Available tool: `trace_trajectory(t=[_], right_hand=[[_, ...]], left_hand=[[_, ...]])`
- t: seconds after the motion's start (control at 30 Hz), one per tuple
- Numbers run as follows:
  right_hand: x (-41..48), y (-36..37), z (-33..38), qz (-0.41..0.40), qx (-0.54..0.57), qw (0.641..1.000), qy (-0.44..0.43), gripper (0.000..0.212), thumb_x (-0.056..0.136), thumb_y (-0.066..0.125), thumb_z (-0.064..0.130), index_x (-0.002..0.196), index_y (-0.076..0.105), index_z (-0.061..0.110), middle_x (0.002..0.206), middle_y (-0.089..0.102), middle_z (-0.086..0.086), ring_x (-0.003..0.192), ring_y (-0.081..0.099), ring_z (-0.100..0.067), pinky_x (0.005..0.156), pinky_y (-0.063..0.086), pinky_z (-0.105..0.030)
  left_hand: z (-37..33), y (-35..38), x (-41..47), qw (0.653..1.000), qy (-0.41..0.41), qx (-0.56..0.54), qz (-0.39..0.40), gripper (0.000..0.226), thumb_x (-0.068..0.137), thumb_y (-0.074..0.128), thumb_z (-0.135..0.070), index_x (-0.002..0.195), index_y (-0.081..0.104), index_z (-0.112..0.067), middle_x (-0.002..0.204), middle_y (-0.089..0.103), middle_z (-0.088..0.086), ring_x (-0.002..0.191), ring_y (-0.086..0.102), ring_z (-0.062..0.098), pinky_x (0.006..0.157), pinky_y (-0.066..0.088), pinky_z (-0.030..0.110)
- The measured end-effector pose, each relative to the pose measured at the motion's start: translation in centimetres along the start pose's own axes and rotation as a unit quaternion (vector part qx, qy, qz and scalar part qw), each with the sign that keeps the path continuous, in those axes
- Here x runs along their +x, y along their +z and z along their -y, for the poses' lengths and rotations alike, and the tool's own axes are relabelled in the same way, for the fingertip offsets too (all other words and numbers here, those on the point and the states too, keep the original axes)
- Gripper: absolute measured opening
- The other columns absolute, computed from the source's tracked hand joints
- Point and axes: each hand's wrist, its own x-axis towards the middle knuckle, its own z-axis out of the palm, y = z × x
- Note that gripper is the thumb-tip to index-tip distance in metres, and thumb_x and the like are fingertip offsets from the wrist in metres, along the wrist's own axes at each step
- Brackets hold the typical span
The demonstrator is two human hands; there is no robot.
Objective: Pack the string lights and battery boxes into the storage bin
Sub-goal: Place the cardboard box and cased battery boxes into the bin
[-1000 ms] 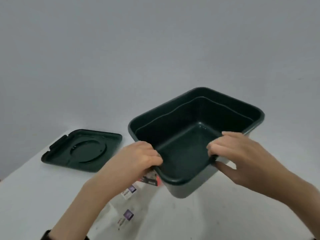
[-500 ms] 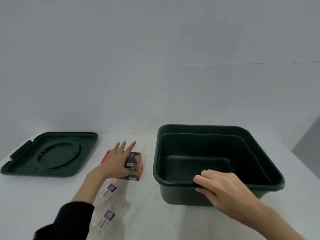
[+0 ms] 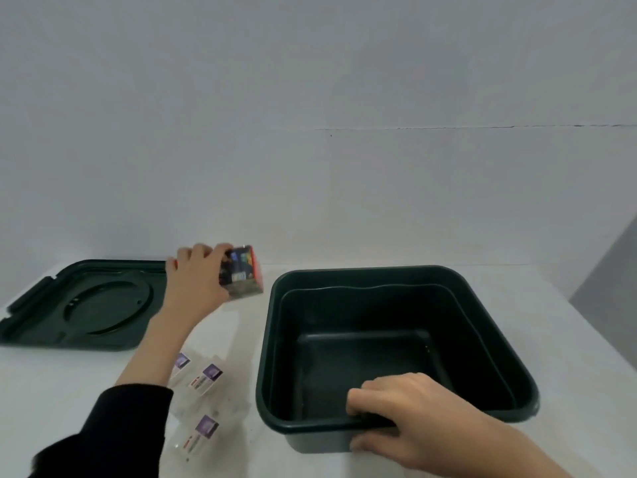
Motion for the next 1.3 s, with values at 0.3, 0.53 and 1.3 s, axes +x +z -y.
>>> trace_trajectory(t=[0.3,0.53,1.3], right_hand=[[1.3,-6.4,-1.5,-0.28,0.095,0.952,0.081,0.096,0.065,0.06,0.072,0.141,0.005,0.054,0.138,0.028,0.024,0.13,0.024,0.003,0.104,0.025,-0.019],[0.5,-4.4,-2.9,-0.17,0.036,0.968,0.181,0.101,0.078,0.066,0.044,0.143,-0.011,0.048,0.115,0.049,0.006,0.103,0.048,-0.01,0.09,0.046,-0.034],[3.5,-1.4,-7.6,0.07,-0.322,0.894,0.303,0.071,0.081,0.043,0.072,0.121,0.045,0.014,0.114,0.063,-0.005,0.103,0.061,-0.026,0.079,0.044,-0.03]], left_hand=[[-10.3,-10.0,-2.6,0.961,0.26,-0.069,0.056,0.077,0.058,0.079,-0.042,0.126,0.045,-0.03,0.115,0.055,-0.007,0.105,0.045,0.017,0.089,0.037,0.031],[-14.5,-4.6,-5.0,0.942,0.234,-0.208,0.124,0.081,0.069,0.073,-0.046,0.134,0.028,-0.03,0.132,0.042,-0.011,0.131,0.029,0.016,0.111,0.022,0.035],[-10.8,-0.5,-4.6,0.922,0.025,-0.369,0.115,0.051,0.092,0.052,-0.035,0.14,0.036,-0.033,0.148,0.036,-0.006,0.139,0.027,0.015,0.116,0.02,0.039]])
